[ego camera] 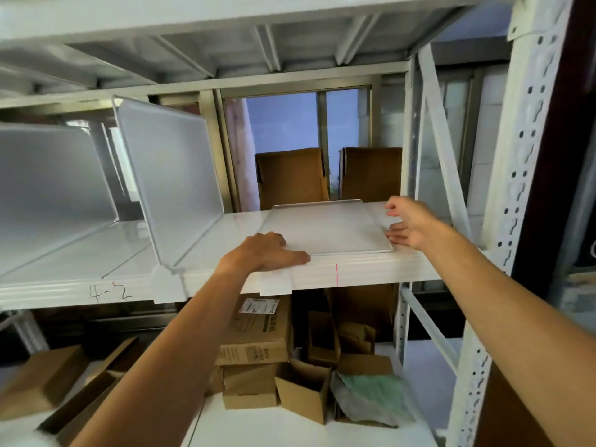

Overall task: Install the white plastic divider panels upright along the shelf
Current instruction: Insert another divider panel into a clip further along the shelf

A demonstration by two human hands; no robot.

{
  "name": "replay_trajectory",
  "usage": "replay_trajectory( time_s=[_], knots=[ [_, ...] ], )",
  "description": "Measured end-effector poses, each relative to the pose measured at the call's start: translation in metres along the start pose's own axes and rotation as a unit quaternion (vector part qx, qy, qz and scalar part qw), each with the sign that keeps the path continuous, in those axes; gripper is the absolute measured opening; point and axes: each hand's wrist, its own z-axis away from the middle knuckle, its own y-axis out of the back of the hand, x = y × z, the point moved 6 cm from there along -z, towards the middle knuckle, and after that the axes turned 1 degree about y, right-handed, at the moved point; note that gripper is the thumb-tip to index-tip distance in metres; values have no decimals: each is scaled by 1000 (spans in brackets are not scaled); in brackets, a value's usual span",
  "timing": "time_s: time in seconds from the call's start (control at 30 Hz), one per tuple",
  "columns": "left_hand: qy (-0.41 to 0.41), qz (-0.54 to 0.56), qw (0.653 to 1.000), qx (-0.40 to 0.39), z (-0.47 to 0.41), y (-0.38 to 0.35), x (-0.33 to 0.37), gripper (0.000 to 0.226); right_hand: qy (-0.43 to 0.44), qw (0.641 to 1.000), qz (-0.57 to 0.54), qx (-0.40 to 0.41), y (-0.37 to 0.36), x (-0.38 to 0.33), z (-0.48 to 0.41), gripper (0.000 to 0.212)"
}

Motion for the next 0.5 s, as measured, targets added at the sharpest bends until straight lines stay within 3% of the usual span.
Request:
replay_trajectory(
  time_s=[0.1,0.27,0.4,0.5],
  knots=[
    [4,10,1000,8,2,-1,0,93,-29,995,-90,-10,6,1,1,40],
    [9,2,1000,15,3,3,1,95,43,966,-250,-52,-22,-26,15,16],
    [9,12,995,101,6,14,1,76,113,954,-259,-98,-64,-49,35,22],
    [-11,24,992,125,7,21,-6,58,173,972,-127,-92,-92,-62,50,27]
  ],
)
